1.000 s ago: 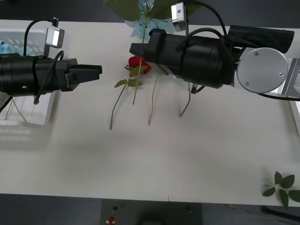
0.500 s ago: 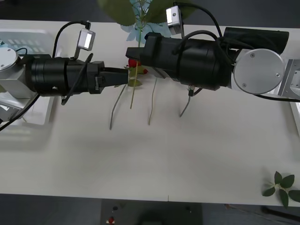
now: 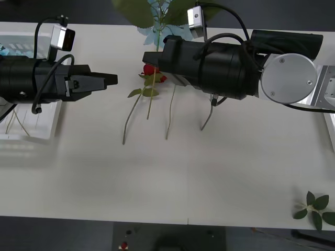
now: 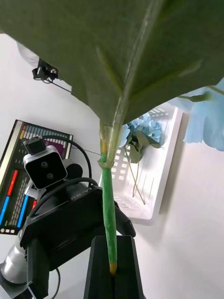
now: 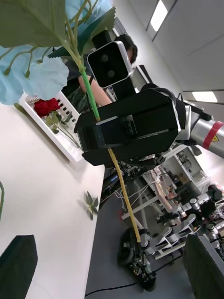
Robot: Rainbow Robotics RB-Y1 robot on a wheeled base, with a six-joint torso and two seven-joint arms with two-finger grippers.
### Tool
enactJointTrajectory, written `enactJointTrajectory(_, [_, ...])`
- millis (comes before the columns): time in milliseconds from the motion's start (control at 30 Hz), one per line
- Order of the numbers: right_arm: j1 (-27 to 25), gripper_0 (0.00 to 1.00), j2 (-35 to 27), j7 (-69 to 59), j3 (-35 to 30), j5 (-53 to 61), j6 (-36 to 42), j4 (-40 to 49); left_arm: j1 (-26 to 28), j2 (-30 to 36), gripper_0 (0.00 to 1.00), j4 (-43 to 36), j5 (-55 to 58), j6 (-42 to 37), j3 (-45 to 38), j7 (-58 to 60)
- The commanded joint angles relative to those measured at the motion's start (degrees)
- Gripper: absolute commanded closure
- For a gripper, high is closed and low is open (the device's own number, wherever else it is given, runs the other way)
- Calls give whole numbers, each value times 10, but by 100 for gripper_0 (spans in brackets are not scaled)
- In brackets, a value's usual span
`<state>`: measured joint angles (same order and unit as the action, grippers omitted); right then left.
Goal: Put the red flowers into the right box and the blue flowers into the left box
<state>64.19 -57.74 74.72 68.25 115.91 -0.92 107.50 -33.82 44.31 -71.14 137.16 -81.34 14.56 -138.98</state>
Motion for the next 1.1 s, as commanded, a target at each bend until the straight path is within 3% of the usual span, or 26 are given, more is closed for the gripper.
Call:
enactJointTrajectory(33, [24, 100, 12, -24, 0, -2, -4, 2, -21, 11, 9, -26, 5, 21, 25, -23])
enactJointTrajectory(567, [24, 100, 12, -24, 0, -2, -4, 2, -28, -15, 10, -87, 7, 116, 91, -22])
enactJointTrajectory(800, [24, 100, 12, -24, 0, -2, -4, 2, -39, -18, 10, -117, 7, 196, 134, -26])
enactJointTrajectory(1100, [24, 100, 12, -24, 0, -2, -4, 2, -39, -20, 9, -118, 6, 196, 143, -26])
